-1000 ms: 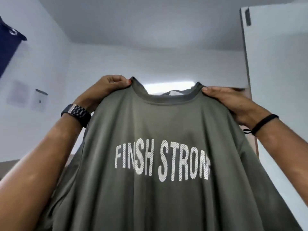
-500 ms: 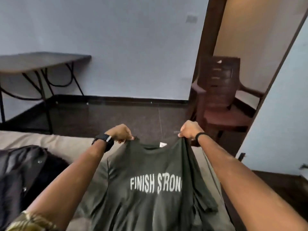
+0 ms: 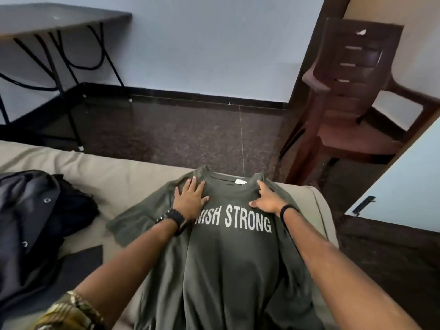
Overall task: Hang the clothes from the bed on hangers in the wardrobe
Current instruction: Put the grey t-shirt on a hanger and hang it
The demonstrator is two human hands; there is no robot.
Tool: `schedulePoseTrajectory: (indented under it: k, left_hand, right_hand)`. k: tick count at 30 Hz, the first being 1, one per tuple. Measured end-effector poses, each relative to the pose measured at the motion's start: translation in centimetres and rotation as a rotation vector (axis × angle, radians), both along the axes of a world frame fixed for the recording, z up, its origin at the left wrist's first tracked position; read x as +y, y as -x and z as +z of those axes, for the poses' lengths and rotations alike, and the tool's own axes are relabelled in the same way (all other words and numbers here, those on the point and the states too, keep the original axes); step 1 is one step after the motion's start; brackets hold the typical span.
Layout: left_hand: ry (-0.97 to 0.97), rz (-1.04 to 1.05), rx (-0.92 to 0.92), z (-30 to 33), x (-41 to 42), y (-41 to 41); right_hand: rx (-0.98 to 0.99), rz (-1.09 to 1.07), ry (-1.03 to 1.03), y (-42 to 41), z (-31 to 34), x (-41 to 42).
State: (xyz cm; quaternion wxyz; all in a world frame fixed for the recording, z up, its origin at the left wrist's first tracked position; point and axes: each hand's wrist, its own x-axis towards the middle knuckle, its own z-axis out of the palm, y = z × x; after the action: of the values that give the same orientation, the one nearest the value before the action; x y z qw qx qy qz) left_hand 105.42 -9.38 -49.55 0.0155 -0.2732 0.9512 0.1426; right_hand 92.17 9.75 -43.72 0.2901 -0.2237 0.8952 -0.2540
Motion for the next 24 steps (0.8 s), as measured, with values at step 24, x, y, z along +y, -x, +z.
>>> schedulePoseTrajectory:
  k: [24]
  left_hand:
    - [0.372, 0.889, 0.78, 3.9, 3.6, -38.8]
  right_hand:
    - [0.11, 0.783, 0.295, -33.8, 1.8, -15.7]
